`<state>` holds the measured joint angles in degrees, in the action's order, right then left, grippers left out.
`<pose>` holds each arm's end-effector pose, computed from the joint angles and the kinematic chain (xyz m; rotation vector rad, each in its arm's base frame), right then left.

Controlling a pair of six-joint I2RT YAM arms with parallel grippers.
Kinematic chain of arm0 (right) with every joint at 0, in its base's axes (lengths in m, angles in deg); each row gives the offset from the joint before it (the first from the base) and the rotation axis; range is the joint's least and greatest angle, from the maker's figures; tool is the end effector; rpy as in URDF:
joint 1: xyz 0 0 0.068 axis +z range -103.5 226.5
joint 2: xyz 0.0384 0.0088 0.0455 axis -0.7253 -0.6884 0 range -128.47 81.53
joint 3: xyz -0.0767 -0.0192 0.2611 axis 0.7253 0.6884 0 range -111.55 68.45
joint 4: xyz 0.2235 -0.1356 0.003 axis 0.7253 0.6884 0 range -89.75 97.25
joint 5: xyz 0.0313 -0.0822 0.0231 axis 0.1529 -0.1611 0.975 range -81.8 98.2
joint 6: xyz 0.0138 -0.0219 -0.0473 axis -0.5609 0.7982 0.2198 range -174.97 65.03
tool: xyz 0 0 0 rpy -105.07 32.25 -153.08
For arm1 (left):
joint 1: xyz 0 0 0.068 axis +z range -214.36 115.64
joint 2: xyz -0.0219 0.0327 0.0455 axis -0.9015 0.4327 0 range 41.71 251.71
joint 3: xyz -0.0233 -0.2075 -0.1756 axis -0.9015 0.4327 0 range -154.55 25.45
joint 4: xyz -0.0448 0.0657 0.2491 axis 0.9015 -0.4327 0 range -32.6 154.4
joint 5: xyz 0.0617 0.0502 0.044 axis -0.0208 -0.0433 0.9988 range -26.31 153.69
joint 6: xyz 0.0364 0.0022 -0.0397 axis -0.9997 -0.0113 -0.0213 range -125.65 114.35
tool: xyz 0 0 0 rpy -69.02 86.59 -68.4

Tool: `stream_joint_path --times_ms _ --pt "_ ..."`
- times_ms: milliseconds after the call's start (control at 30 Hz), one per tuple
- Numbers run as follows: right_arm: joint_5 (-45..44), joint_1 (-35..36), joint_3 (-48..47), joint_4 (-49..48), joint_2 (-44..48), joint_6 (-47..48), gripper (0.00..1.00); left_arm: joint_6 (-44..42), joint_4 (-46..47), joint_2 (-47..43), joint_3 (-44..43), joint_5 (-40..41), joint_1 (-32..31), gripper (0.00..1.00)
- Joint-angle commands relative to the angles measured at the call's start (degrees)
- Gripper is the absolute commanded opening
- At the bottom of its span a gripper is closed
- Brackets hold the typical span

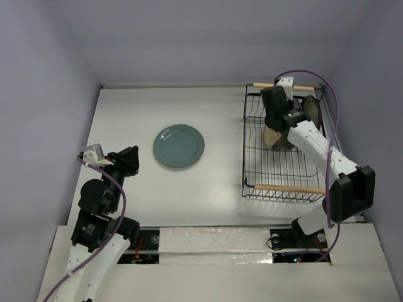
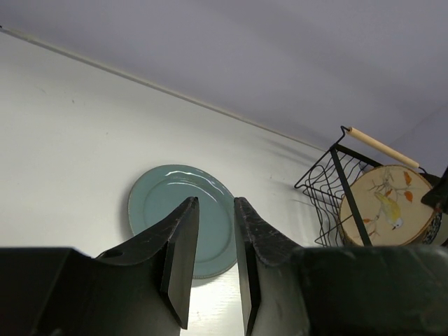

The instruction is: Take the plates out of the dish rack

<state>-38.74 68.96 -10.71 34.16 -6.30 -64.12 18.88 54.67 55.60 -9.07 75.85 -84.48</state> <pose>0.3184 0.1034 0.3332 0.1521 2.1045 -0.6180 0.0765 -0.0200 0.3400 -0.2331 1.3838 -0.5029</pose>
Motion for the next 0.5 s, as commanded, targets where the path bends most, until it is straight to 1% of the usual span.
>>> stream_joint_path --times_ms 0,67,100,233,367,400,433,467 --pt "-3.70 -0.13 -5.84 -4.99 7.58 2.03 0.00 -0.10 1.91 -0.36 -1.16 -0.30 0.34 0.24" --pt "-2.55 -0.13 -6.27 -4.73 8.81 1.07 0.00 -0.19 1.91 -0.35 -1.16 -0.30 0.34 0.24" --pt "-0.54 -0.13 -6.45 -4.82 10.56 0.45 0.00 -0.19 1.74 -0.35 -1.07 -0.30 0.34 0.24" --pt "1.41 -0.13 -5.40 -8.42 17.15 -1.31 0.00 -0.10 1.74 -0.27 -1.16 -0.30 0.34 0.24" --pt "3.07 2.15 -5.49 -12.45 21.82 -4.38 0.00 -0.01 1.74 0.35 -1.16 -0.30 0.34 0.24" --pt "7.17 2.85 -4.96 -13.86 22.52 -5.17 0.00 -0.01 1.74 0.52 -1.16 -0.30 0.34 0.24" --pt "9.39 4.94 -4.17 -15.61 23.49 -6.48 0.00 0.07 1.83 0.61 -1.16 -0.30 0.34 0.24" --pt "11.24 6.36 -3.21 -19.46 23.50 -7.37 0.00 -0.01 1.74 0.87 -1.16 -0.30 0.34 0.24"
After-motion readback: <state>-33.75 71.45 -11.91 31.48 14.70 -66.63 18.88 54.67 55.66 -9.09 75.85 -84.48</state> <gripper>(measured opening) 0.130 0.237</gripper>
